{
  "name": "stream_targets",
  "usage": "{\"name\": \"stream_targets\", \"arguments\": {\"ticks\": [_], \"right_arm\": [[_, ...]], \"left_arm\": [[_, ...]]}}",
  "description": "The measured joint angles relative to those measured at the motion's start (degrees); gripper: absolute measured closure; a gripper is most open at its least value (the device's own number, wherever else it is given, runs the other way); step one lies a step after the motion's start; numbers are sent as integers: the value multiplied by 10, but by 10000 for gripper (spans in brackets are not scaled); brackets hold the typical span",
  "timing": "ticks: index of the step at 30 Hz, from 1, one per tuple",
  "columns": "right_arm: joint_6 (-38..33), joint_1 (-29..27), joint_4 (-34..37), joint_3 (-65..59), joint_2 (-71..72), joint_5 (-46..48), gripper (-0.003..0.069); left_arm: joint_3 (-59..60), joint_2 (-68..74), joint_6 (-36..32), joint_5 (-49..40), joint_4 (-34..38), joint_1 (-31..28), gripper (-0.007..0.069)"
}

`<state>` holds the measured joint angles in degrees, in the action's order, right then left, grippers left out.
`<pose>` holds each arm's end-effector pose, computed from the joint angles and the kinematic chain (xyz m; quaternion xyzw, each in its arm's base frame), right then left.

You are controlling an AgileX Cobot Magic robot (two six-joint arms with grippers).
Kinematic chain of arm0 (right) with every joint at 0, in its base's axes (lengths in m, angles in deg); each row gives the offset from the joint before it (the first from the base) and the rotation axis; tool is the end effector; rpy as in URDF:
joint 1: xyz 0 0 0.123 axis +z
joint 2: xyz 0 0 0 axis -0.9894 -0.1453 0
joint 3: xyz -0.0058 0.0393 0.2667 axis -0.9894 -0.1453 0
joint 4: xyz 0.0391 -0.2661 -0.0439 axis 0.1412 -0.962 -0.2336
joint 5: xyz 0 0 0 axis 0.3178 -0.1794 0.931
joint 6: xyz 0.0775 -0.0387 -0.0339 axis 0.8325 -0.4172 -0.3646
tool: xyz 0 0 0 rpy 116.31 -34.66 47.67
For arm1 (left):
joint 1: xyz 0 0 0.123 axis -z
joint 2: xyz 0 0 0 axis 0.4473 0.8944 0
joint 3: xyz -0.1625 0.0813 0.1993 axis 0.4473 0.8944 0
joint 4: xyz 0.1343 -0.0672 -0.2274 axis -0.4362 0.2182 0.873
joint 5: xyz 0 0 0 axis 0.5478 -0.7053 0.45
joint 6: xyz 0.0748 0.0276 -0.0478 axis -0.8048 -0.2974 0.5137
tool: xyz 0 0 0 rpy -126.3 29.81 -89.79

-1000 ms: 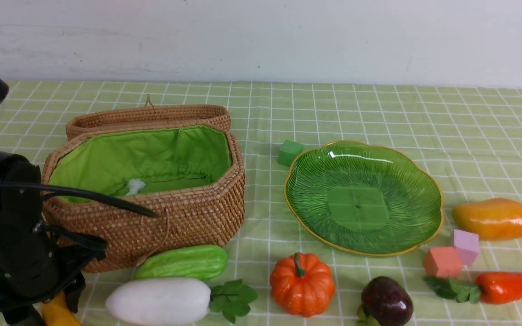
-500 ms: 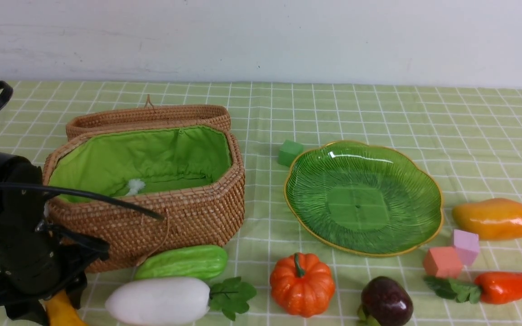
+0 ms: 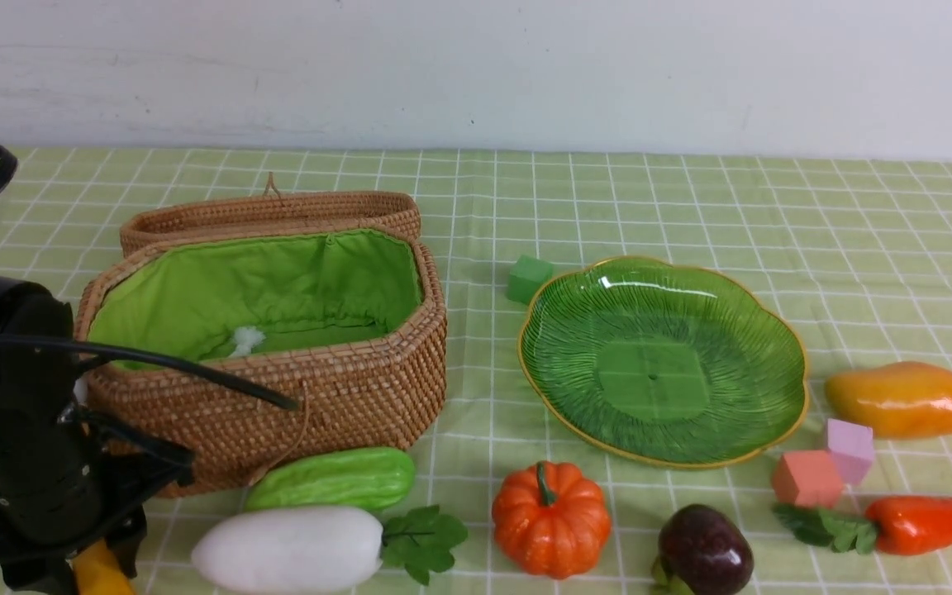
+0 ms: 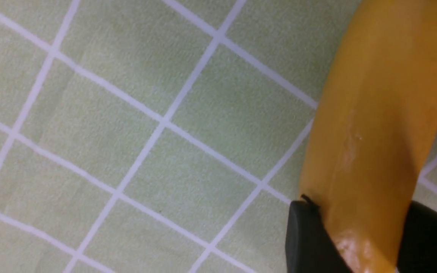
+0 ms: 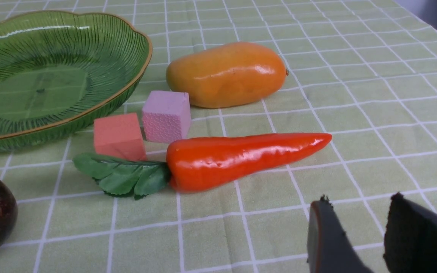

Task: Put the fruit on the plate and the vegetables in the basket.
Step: Use the left arm to grab a banana and put it into the right plate

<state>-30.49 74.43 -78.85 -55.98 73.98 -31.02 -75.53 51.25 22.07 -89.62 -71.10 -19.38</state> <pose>0.0897 -0.0148 0.1721 0.0678 0.8021 -0.0472 0.5914 0.2811 -0.0309 0.1517 -0.3034 0.9508 -0.0025 0.0626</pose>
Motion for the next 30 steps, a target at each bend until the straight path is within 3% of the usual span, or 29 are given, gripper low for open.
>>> {"name": "stream_targets", "arguments": {"ticks": [9, 15, 21, 26, 30], "right_arm": [[0, 0, 0, 0, 0, 0, 417], [0, 0, 0, 0, 0, 0, 417], [0, 0, 0, 0, 0, 0, 417], [0, 0, 0, 0, 0, 0, 417], [0, 0, 0, 0, 0, 0, 417]], "left_arm": [[0, -73, -18, -30, 7, 0, 342], [0, -98, -68, -48, 71, 0, 342], [2, -99, -164, -65, 204, 8, 342], [2, -99, -198, -58, 279, 74, 342], [2, -99, -207, -17, 322, 179, 342]]}}
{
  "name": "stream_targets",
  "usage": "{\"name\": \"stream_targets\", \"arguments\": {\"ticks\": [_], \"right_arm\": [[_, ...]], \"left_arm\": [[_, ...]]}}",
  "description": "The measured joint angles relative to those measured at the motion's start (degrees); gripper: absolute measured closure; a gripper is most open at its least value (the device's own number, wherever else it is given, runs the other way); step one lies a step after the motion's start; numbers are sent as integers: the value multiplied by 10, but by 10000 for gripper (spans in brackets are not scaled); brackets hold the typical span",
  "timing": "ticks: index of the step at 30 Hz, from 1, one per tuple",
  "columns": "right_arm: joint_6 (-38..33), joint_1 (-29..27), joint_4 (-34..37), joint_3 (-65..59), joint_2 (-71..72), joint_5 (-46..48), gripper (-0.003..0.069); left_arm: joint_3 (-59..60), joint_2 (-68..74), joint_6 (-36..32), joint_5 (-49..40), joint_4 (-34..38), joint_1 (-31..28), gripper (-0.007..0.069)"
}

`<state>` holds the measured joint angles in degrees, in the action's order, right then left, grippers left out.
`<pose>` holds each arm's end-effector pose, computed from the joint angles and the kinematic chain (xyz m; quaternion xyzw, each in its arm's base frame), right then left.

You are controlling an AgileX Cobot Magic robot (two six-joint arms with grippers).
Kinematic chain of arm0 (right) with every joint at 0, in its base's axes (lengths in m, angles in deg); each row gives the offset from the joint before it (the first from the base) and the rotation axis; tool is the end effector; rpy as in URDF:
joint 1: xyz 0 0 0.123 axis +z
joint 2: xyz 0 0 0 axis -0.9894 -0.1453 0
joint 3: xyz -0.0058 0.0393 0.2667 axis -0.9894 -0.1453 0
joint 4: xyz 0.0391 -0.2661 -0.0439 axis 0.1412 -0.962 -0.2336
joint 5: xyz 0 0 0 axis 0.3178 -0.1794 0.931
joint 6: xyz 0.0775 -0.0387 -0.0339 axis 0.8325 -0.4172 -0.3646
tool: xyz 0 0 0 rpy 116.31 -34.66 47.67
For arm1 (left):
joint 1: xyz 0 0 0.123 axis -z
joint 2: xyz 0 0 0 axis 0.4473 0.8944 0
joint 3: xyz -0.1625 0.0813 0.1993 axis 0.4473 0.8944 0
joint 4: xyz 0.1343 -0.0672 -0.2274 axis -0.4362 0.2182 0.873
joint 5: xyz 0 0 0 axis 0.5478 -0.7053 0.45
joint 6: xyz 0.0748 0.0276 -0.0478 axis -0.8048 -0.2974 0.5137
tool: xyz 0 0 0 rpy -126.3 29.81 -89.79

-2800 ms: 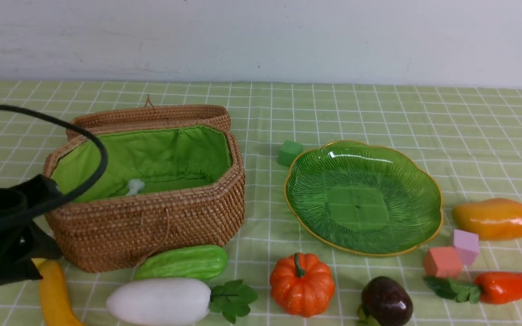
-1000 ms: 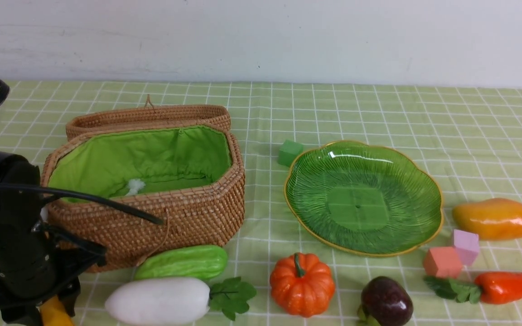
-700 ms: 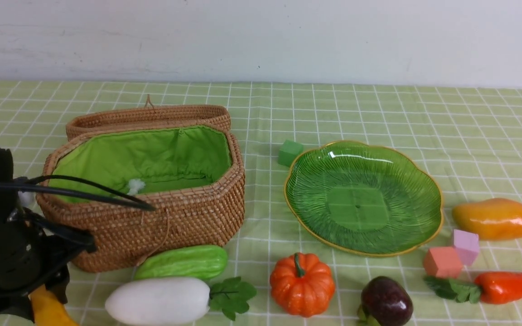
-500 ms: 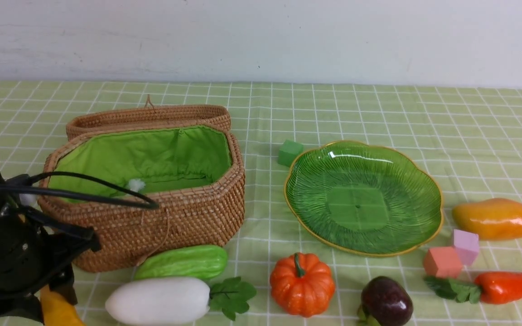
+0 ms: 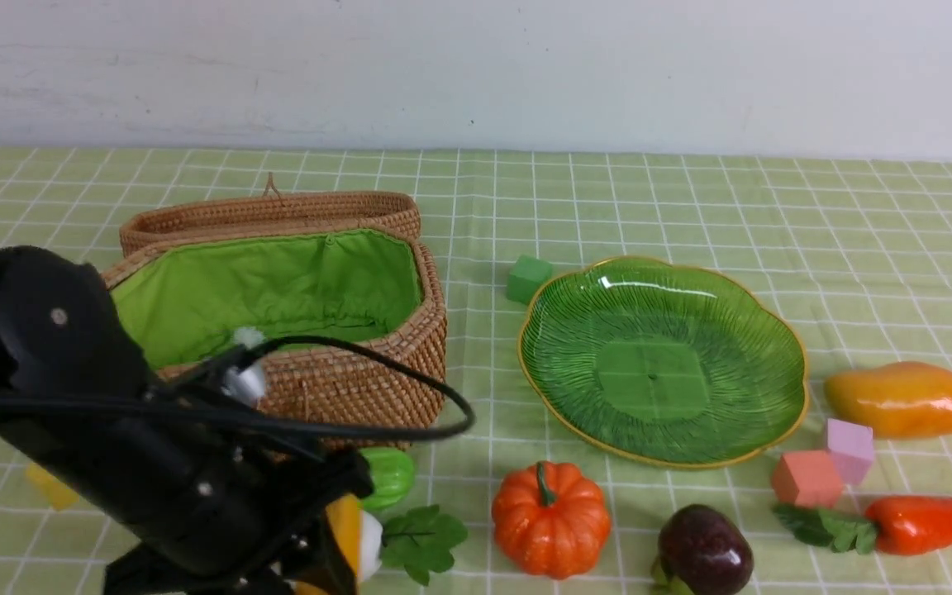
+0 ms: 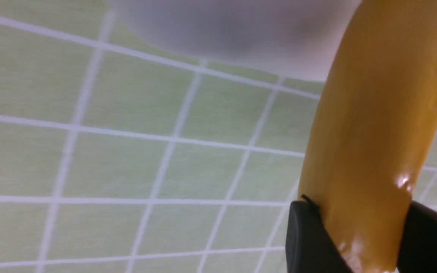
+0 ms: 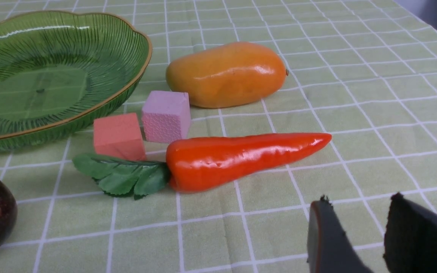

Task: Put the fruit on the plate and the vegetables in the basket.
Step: Use the left arm to grab a banana and put it into the right plate

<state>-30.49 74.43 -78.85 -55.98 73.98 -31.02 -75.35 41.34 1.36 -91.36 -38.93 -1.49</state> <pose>0.0897 -0.0148 0.1721 0.0678 0.8021 -0.0472 0.5914 0.2341 -0.1462 0.2057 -0.1309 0.9626 -0.2358 0.0268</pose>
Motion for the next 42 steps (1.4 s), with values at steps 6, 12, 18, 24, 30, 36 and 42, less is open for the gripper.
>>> {"name": "stream_targets", "arguments": {"ticks": [6, 12, 18, 24, 30, 36, 42], "right_arm": [[0, 0, 0, 0, 0, 0, 417], [0, 0, 0, 0, 0, 0, 417], [0, 0, 0, 0, 0, 0, 417], [0, 0, 0, 0, 0, 0, 417], [0, 0, 0, 0, 0, 0, 417], [0, 0, 0, 0, 0, 0, 417], [0, 0, 0, 0, 0, 0, 417]], "left_arm": [[-60, 13, -3, 26, 15, 84, 342], [-209, 76, -3, 17, 8, 88, 342], [-403, 216, -3, -14, -6, 88, 342], [-645, 402, 28, -37, -11, 88, 342], [-807, 532, 115, -51, -60, 88, 309], [-851, 568, 156, -72, -90, 88, 139], [-868, 546, 126, -127, -92, 87, -10]]}}
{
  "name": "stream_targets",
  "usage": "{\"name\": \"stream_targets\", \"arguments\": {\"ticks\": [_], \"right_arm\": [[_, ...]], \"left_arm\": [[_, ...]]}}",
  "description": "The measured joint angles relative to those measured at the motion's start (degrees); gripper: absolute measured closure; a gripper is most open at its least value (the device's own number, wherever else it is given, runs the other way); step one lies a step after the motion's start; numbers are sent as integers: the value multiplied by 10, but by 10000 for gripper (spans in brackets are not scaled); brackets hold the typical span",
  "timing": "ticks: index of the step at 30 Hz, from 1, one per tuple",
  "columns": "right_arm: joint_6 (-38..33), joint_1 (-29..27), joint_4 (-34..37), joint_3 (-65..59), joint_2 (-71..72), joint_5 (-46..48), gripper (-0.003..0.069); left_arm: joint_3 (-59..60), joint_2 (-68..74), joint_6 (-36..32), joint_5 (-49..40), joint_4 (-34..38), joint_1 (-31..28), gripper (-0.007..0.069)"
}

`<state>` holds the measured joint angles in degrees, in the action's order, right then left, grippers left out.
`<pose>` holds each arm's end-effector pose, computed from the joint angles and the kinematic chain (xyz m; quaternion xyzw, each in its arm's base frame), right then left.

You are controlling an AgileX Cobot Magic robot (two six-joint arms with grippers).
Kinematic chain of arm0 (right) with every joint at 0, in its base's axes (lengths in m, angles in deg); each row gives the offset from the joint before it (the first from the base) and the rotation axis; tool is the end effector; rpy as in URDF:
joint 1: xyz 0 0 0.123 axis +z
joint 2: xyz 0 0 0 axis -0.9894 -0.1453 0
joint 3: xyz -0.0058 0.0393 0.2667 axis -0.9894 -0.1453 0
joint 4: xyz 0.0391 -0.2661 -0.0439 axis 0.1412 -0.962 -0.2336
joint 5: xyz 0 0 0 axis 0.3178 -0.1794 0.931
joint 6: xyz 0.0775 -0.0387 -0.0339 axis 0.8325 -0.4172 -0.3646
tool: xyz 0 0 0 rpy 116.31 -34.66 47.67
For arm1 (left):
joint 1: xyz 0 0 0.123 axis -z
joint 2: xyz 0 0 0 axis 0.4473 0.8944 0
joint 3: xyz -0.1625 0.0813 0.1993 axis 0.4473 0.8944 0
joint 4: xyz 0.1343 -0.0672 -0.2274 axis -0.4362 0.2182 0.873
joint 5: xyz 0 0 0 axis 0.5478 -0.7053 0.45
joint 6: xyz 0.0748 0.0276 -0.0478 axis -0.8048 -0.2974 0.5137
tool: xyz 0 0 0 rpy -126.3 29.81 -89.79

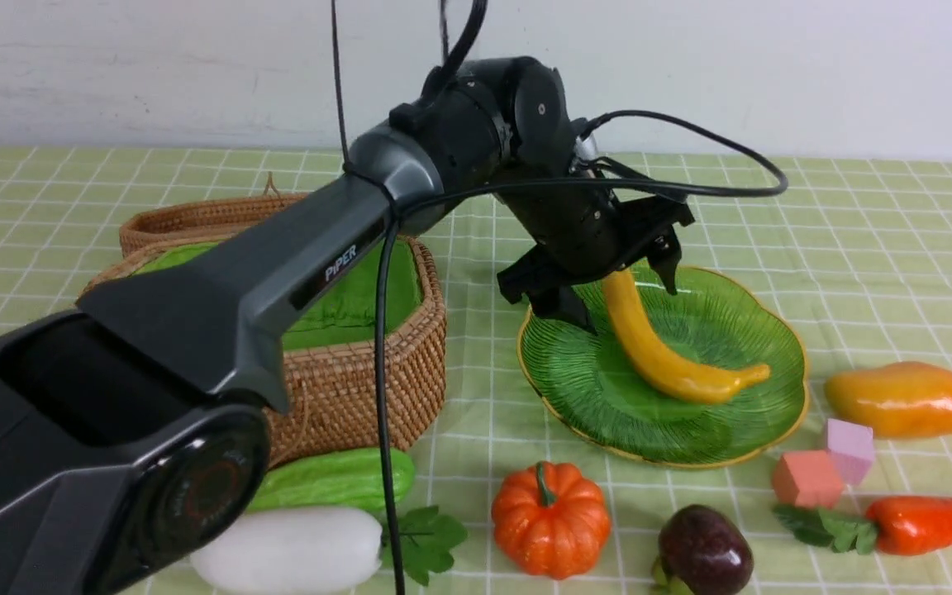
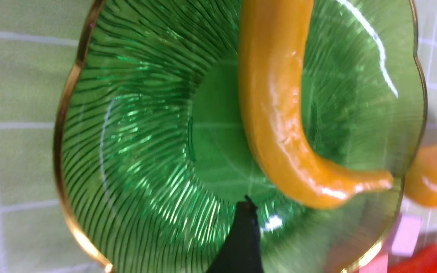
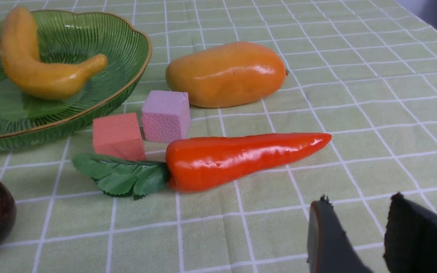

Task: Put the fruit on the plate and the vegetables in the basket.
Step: Use the left arm to grab a banana and put it into the right plate, then take a daikon with your left arm and place it on the basket on the left.

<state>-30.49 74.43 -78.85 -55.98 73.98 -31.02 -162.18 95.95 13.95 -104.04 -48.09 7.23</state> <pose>0.0897 -0.0148 0.1721 0.0678 0.8021 -0.0472 0.5914 0.4316 -0.3212 0.2564 -0.0591 0.9414 -0.3007 0.1412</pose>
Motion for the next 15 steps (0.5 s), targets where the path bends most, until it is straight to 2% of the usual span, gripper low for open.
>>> {"name": "stream_targets", "arguments": {"ticks": [4, 9, 12, 15], "right_arm": [[0, 0, 0, 0, 0, 0, 417], [0, 0, 0, 0, 0, 0, 417], [0, 0, 0, 0, 0, 0, 417], [0, 0, 0, 0, 0, 0, 417]], "left_arm": [[-38, -58, -83, -82, -8, -11, -11], [-39, -184, -110, -96, -73, -26, 44], [14, -286, -120, -96, -128, -26, 88], [110, -374, -140, -96, -151, -26, 113]]}}
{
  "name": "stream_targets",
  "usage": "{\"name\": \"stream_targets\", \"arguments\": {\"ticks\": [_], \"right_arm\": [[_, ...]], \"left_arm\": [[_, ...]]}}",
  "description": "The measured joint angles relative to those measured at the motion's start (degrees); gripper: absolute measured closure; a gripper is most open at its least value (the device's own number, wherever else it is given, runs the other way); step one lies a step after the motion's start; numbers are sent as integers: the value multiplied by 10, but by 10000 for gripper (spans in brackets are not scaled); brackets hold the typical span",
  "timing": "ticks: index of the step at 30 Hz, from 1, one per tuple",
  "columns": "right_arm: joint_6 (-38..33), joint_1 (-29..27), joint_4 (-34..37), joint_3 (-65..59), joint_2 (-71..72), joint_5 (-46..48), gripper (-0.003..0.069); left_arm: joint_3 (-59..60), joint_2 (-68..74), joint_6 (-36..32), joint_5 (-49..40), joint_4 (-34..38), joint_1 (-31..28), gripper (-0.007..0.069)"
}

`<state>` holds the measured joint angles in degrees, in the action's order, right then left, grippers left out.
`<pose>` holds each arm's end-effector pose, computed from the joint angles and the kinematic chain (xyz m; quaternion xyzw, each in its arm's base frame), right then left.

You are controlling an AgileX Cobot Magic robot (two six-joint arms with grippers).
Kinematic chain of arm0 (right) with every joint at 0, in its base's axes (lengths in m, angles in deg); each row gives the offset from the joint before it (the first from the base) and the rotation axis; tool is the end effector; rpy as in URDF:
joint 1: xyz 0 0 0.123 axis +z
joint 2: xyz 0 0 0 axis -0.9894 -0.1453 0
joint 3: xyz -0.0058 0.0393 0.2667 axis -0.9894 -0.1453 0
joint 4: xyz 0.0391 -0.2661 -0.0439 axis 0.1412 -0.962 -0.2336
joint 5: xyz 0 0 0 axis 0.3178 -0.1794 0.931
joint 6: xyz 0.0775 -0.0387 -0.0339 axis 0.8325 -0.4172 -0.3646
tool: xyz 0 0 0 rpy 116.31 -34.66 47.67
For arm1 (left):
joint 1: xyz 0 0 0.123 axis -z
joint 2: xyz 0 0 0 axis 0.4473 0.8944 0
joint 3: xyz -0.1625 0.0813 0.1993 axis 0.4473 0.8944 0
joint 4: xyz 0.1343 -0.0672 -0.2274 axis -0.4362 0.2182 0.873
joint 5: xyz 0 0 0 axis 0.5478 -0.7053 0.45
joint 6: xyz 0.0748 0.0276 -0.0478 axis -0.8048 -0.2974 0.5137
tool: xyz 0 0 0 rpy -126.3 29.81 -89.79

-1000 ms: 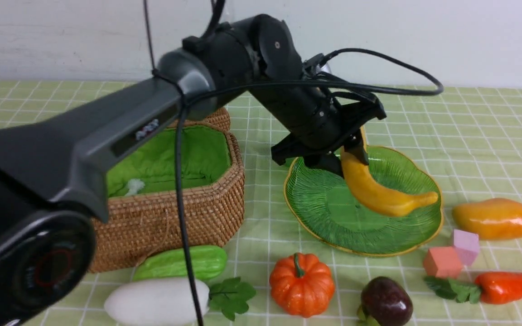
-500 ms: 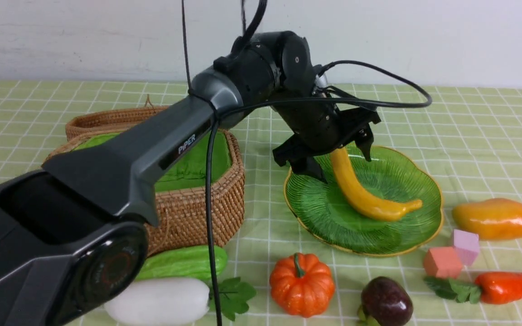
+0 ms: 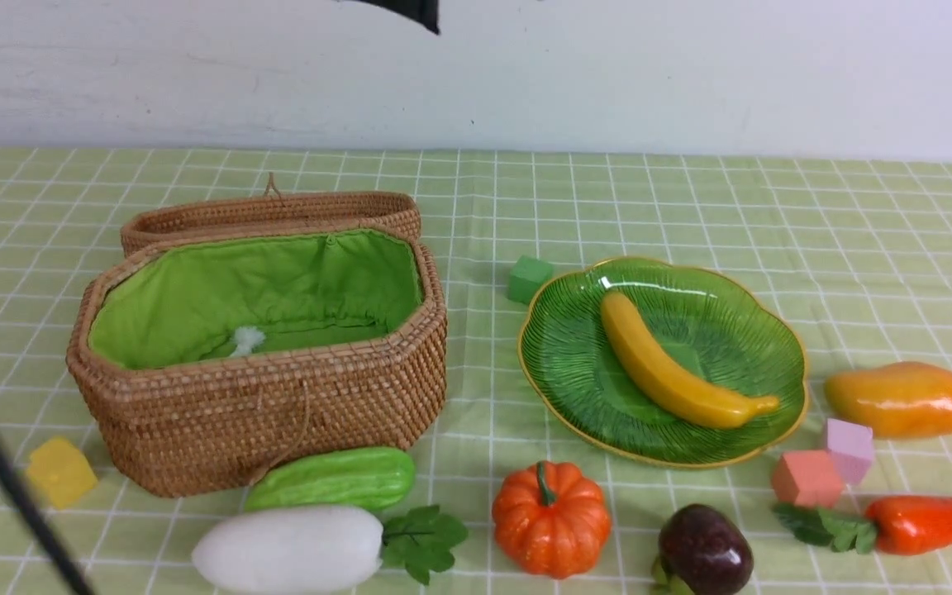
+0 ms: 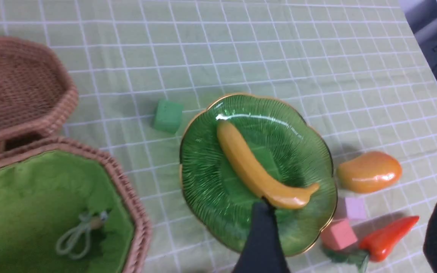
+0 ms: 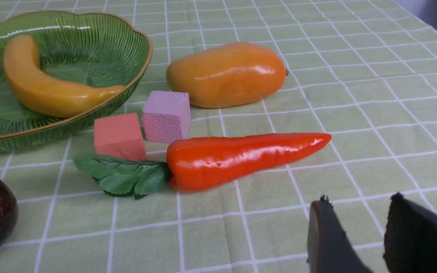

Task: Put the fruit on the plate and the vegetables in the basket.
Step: Take a daikon with your left arm and place it on the basket on the left.

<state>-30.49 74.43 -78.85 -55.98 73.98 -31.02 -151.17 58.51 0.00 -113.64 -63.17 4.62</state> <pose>0.0897 -0.0148 0.1721 0.0678 0.8021 -0.0472 0.5914 0.3109 -0.1956 0.4842 0.0688 0.8996 -0.2275 0.3663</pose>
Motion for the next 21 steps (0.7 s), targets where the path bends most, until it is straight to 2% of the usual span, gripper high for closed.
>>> {"name": "stream_targets", "arguments": {"ticks": [9, 14, 18, 21], "right_arm": [[0, 0, 0, 0, 0, 0, 417], [0, 0, 0, 0, 0, 0, 417], [0, 0, 0, 0, 0, 0, 417], [0, 0, 0, 0, 0, 0, 417]], "left_arm": [[412, -216, -19, 3, -52, 0, 148], [606, -235, -49, 106, -54, 0, 158], [701, -219, -207, 167, -54, 0, 159], [723, -204, -366, 178, -54, 0, 159]]}}
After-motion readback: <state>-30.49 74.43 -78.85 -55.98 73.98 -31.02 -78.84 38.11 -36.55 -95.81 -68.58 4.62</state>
